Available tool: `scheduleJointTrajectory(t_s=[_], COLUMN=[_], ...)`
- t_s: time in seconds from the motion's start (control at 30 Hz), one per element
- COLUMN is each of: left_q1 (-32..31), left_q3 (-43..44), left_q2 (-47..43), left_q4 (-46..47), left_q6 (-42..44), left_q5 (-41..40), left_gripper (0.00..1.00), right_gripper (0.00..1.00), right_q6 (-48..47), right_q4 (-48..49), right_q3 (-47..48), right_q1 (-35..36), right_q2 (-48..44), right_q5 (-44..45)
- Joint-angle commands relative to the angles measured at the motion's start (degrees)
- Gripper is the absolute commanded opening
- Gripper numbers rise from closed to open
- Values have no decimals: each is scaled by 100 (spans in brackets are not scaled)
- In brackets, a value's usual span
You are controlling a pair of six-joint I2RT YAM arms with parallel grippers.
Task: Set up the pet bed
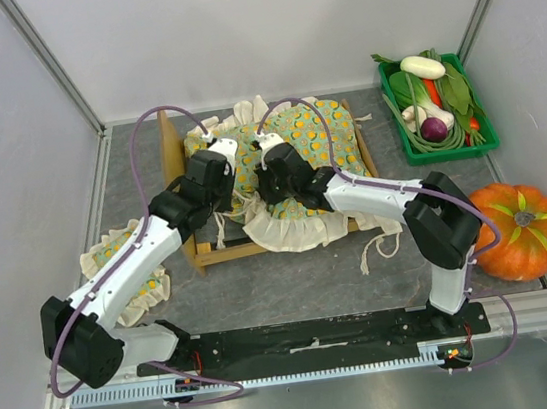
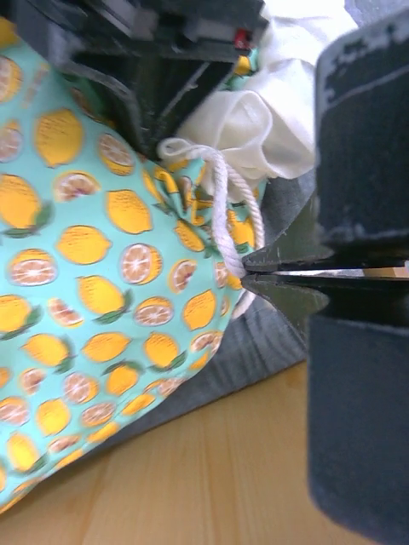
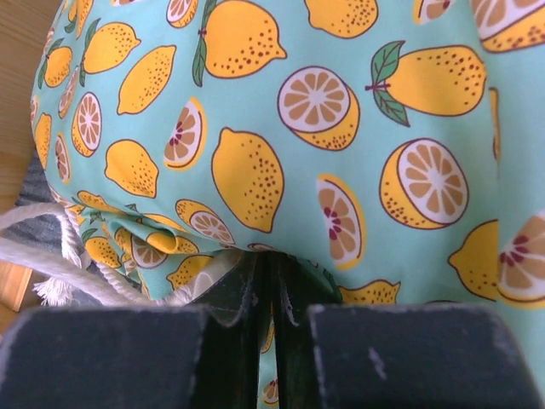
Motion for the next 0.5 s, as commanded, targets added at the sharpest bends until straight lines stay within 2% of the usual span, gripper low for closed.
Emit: scheduleJointTrajectory(t_s=[0.0, 0.1, 0.23, 0.3, 0.4, 0.47], left_q1=[-19, -10, -10, -10, -10, -2], left_q3=[543, 719, 729, 676, 588, 579], left_q2=[74, 426, 646, 655, 655, 673], left_q4=[-119, -102, -76, 21, 153, 188], left_q6=[761, 999, 991, 921, 886, 886], left_q5=[-404, -712, -687, -678, -599, -572], left_gripper=[2, 2, 2, 2, 2, 2], right_gripper=[13, 17, 32, 37, 48, 50], right_q6=[-146, -138, -103, -15, 467, 1159], right_q4=[-84, -111, -137, -93, 99, 685], right_q3=[-98, -177, -317, -457, -790, -1124], right_q1=[-85, -76, -85, -85, -76, -32], right_q2=[-323, -402, -727, -1095, -1614, -1991], right_q5=[-52, -8, -69, -87, -305, -577])
